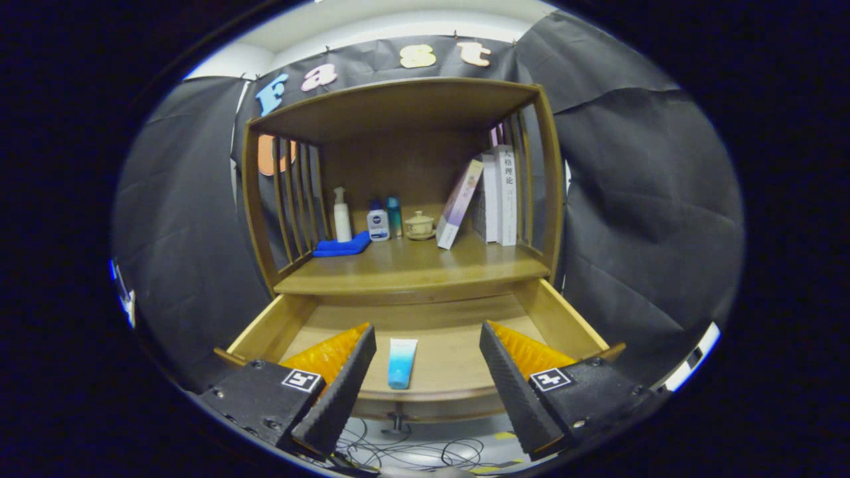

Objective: Pull open the drawer, take out the items inside it, and place them on the countertop above the cabinet.

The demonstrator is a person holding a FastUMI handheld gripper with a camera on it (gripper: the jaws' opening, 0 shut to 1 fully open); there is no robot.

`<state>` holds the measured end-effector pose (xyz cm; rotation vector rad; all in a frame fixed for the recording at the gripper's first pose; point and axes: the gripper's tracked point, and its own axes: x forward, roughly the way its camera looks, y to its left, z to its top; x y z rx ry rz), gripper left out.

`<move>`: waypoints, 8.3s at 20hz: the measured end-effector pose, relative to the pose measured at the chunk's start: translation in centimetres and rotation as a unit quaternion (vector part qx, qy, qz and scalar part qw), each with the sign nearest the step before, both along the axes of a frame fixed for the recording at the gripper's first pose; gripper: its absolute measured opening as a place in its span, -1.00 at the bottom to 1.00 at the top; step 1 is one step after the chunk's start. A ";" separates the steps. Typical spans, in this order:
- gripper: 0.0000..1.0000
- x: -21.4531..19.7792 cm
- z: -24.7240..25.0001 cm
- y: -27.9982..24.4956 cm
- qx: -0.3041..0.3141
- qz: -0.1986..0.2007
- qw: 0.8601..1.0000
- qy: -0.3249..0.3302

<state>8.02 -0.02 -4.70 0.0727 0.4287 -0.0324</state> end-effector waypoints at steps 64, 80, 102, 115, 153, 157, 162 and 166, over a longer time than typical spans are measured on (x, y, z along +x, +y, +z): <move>-0.10 19.6 -0.7 1.5 0.026 -0.035 0.919 0.392; 0.07 24.3 -5.3 1.4 0.052 -0.041 0.916 0.396; 0.26 7.2 6.9 4.0 0.008 0.045 0.999 0.022; 1.00 -4.0 3.7 4.1 -0.008 0.034 0.991 -0.132; 1.00 -3.4 -16.6 2.9 -0.046 -0.009 0.996 -0.079; 0.97 -2.6 -16.4 2.6 -0.046 -0.001 0.995 -0.086; 0.96 -1.1 -16.5 2.7 -0.043 -0.003 0.996 -0.082; 0.95 0.9 -16.4 2.7 -0.038 -0.005 0.997 -0.073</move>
